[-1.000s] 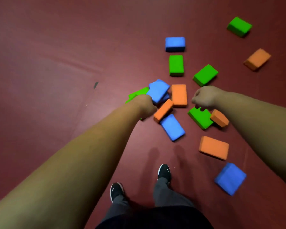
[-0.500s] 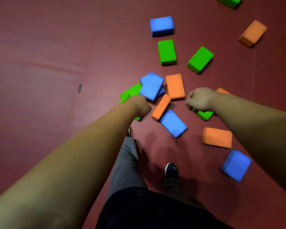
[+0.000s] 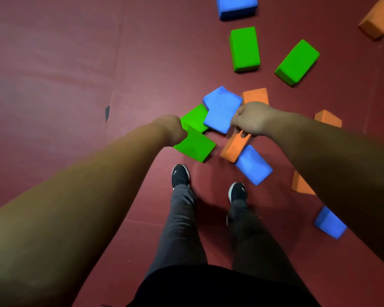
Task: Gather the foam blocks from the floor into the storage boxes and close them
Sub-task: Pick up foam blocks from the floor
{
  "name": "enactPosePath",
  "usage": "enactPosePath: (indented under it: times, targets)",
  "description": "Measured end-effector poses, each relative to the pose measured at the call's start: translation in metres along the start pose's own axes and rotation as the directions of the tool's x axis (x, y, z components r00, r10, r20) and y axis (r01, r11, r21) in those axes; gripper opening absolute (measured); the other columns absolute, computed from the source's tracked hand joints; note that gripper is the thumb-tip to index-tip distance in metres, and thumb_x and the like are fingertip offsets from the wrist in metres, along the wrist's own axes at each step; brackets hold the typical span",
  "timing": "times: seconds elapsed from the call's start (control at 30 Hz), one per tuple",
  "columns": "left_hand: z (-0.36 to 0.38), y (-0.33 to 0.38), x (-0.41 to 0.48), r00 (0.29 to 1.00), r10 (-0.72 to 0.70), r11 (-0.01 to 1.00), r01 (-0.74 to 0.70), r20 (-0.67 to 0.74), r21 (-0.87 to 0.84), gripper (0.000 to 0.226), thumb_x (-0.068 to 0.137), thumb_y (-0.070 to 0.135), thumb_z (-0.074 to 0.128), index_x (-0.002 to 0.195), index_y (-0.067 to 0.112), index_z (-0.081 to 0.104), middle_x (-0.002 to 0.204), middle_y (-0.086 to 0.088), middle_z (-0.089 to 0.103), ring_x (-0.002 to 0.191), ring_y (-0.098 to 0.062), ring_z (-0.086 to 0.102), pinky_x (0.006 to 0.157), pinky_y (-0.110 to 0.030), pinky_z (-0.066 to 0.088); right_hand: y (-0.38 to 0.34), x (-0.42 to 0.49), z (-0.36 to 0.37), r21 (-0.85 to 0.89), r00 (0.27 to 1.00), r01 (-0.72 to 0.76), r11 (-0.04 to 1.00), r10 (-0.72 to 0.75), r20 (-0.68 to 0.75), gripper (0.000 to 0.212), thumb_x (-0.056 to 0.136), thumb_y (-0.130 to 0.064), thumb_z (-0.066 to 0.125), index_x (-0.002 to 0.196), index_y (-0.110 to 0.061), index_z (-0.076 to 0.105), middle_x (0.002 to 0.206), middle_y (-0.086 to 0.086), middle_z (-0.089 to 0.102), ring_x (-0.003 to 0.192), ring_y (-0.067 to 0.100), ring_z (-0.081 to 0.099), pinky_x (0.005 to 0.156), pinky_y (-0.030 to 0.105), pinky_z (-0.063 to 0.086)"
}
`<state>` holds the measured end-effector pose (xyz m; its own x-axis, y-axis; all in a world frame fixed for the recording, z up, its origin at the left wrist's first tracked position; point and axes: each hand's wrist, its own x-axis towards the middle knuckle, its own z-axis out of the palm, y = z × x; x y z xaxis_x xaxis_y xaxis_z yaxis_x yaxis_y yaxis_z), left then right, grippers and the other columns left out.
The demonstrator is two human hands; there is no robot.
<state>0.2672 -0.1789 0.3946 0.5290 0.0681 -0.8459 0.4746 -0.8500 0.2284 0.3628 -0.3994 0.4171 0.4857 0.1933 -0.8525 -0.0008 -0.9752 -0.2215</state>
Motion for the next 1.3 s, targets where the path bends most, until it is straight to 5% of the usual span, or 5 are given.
enactPosePath:
  times: [0.4,0.67,0.93,1.1,1.3]
  targets:
    - [0.090,-0.031,0.215,0.994,-0.099,0.995,0.100,-0.046,0.015,0.024,0.095,0.025,0.058,0.095,0.001,0.063,0.100,-0.025,0.066,0.093,-0.041,0.061,0.072,-0.038,0.045,0.071,0.224,0.072,0.476,0.969,-0.248,0.844,0.226,0.104,0.022,0.102,-0.027,0.057,0.112,-0.008,0.059,0.099,0.005,0.070,0.076,0.015,0.069,0.060,0.032,0.055]
    - [0.176,-0.044,0.341,0.970,-0.235,0.964,0.226,-0.053,-0.138,0.082,0.088,0.039,0.077,0.150,0.000,0.039,0.149,-0.025,0.044,0.132,-0.042,0.053,0.100,-0.044,0.047,0.148,0.356,0.151,0.541,0.951,-0.272,0.796,0.307,0.027,0.033,0.096,-0.037,0.068,0.115,-0.011,0.061,0.083,0.005,0.057,0.066,0.016,0.055,0.052,0.028,0.046]
    - [0.219,-0.066,0.397,0.942,-0.299,0.928,0.250,-0.154,-0.275,0.102,0.074,0.038,0.092,0.153,0.007,0.035,0.151,-0.020,0.045,0.136,-0.040,0.050,0.108,-0.046,0.046,0.185,0.431,0.197,0.778,0.938,-0.318,0.542,0.298,0.176,0.093,0.080,-0.065,0.076,0.155,-0.023,0.040,0.152,0.009,0.050,0.115,0.030,0.062,0.086,0.037,0.052]
    - [0.224,-0.073,0.396,0.943,-0.277,0.930,0.215,-0.184,-0.297,0.109,0.065,0.043,0.097,0.150,0.006,0.039,0.149,-0.018,0.043,0.135,-0.038,0.049,0.110,-0.044,0.045,0.180,0.447,0.218,0.858,0.939,-0.318,0.404,0.263,0.224,0.078,0.089,-0.039,0.077,0.154,-0.017,0.040,0.156,0.007,0.047,0.134,0.032,0.054,0.112,0.044,0.043]
    - [0.220,-0.061,0.369,0.947,-0.276,0.918,0.208,-0.165,-0.339,0.107,0.065,0.052,0.095,0.145,0.005,0.042,0.143,-0.018,0.045,0.131,-0.037,0.050,0.106,-0.043,0.046,0.171,0.433,0.207,0.851,0.922,-0.353,0.389,0.297,0.247,0.059,0.094,-0.026,0.068,0.149,-0.013,0.048,0.140,0.011,0.059,0.123,0.028,0.060,0.107,0.043,0.046]
